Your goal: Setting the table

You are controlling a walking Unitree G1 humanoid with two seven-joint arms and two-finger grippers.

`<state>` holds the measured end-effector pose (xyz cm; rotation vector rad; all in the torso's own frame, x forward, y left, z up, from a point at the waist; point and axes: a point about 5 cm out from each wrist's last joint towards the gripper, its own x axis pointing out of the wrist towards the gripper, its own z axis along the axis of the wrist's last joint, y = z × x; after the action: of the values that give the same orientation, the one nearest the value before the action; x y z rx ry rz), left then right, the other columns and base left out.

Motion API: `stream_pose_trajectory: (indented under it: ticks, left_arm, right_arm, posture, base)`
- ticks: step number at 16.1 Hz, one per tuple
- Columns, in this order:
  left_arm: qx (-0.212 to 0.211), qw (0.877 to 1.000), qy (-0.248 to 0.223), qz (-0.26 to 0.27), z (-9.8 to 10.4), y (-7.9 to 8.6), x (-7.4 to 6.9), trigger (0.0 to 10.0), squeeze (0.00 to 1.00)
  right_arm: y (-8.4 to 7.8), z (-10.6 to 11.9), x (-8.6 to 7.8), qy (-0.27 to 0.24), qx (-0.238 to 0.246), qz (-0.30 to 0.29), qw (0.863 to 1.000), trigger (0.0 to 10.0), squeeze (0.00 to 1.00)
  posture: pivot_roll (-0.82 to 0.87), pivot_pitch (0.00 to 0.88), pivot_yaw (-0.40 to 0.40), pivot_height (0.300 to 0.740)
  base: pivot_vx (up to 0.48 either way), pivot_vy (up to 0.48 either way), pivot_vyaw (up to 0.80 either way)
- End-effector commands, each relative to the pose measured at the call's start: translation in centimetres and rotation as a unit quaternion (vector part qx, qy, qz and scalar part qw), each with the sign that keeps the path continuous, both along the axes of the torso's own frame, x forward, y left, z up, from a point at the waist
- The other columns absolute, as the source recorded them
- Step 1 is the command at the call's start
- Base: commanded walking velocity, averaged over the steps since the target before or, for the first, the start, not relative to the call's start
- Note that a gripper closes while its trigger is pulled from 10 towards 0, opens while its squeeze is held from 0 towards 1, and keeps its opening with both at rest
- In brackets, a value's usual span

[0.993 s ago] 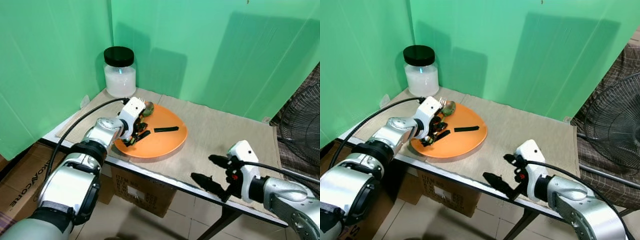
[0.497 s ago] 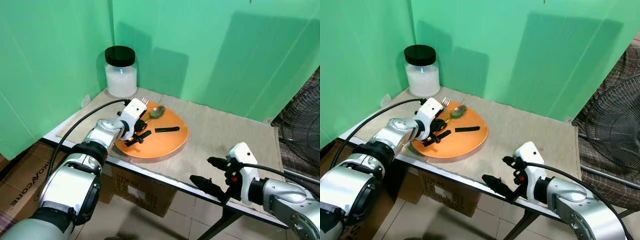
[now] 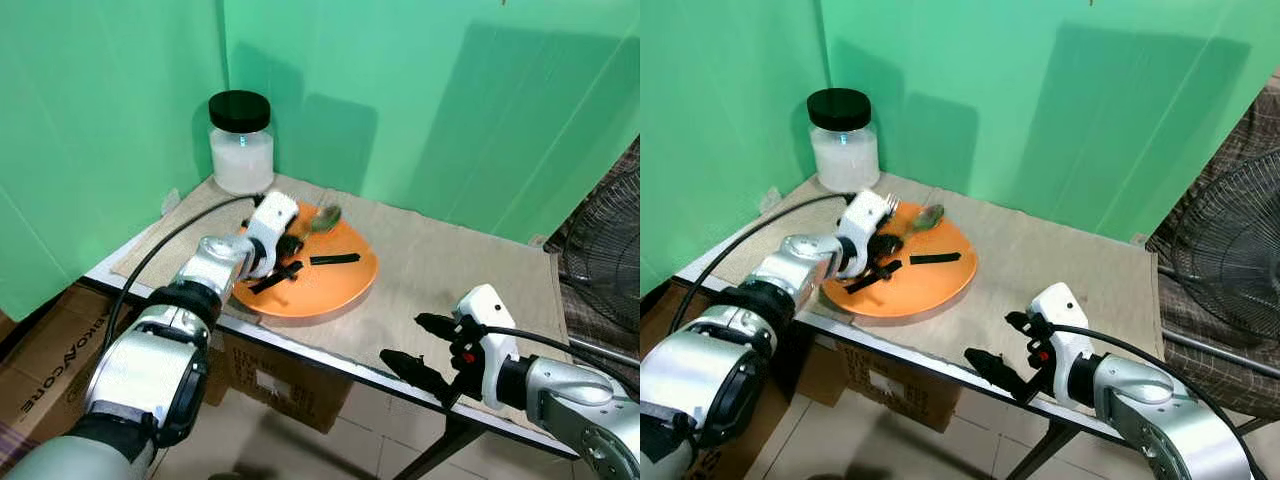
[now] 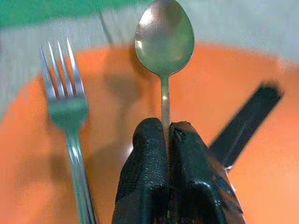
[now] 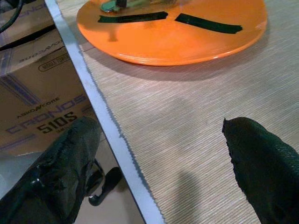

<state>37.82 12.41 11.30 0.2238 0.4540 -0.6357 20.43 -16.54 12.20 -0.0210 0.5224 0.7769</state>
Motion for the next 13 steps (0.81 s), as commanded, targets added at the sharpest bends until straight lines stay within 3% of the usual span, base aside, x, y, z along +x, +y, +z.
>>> stream_pose_trajectory:
  ticks: [1, 5, 7, 9, 10, 11, 12, 13]
  left_arm:
    - [-0.044, 0.998, -0.04, -0.014, 2.3, -1.1, 0.8, 0.0, 0.0]
    - [-0.19, 0.969, -0.141, -0.066, 7.9, -3.0, 1.4, 0.0, 0.0]
    - [-0.246, 0.95, -0.186, -0.053, 9.8, -3.5, 0.8, 0.0, 0.0]
    - [-0.237, 0.949, -0.2, -0.058, 9.8, -3.6, 0.1, 0.0, 0.0]
    - [-0.227, 0.947, -0.22, -0.065, 9.6, -3.7, -1.1, 0.0, 0.0]
    - [-0.233, 0.941, -0.238, -0.059, 9.7, -3.6, -2.1, 2.1, 0.0]
    - [-0.236, 0.933, -0.268, -0.051, 10.2, -3.5, -3.5, 9.3, 0.0]
    - [-0.24, 0.929, -0.279, -0.049, 10.4, -3.5, -4.3, 10.0, 0.0]
  right_arm:
    - [-0.9, 0.5, 0.7, -0.017, -0.007, -0.029, 0.999, 10.0, 0.0]
    - [-1.3, 1.7, 1.9, -0.057, 0.024, -0.08, 0.995, 10.0, 0.0]
    - [-0.9, 1.9, 2.2, -0.074, 0.031, -0.105, 0.991, 10.0, 0.0]
    - [-0.8, 2.0, 2.5, -0.086, 0.034, -0.131, 0.987, 10.0, 0.0]
    - [-0.8, 2.4, 2.9, -0.117, 0.027, -0.17, 0.978, 10.0, 0.0]
    - [-0.6, 2.8, 3.1, -0.139, 0.025, -0.196, 0.97, 10.0, 0.0]
    - [-0.2, 3.0, 3.0, -0.147, 0.035, -0.208, 0.966, 10.0, 0.0]
    - [0.0, 3.1, 3.0, -0.152, 0.044, -0.218, 0.963, 10.0, 0.0]
  posture:
    - [0.0, 0.0, -0.076, 0.74]
    - [0.0, 0.0, -0.074, 0.74]
    - [0.0, 0.0, -0.064, 0.74]
    - [0.01, 0.0, -0.063, 0.74]
    - [0.01, 0.0, -0.058, 0.74]
    - [0.01, 0.0, -0.052, 0.74]
    - [0.0, 0.0, -0.049, 0.74]
    - [0.01, 0.0, -0.049, 0.74]
  base:
    - [0.0, 0.0, 0.0]
    - [0.0, 0.0, 0.0]
    - [0.0, 0.0, 0.0]
    - [0.0, 0.0, 0.0]
    - [0.0, 0.0, 0.0]
    - [0.0, 0.0, 0.0]
    - [0.0, 0.0, 0.0]
    - [0.0, 0.0, 0.0]
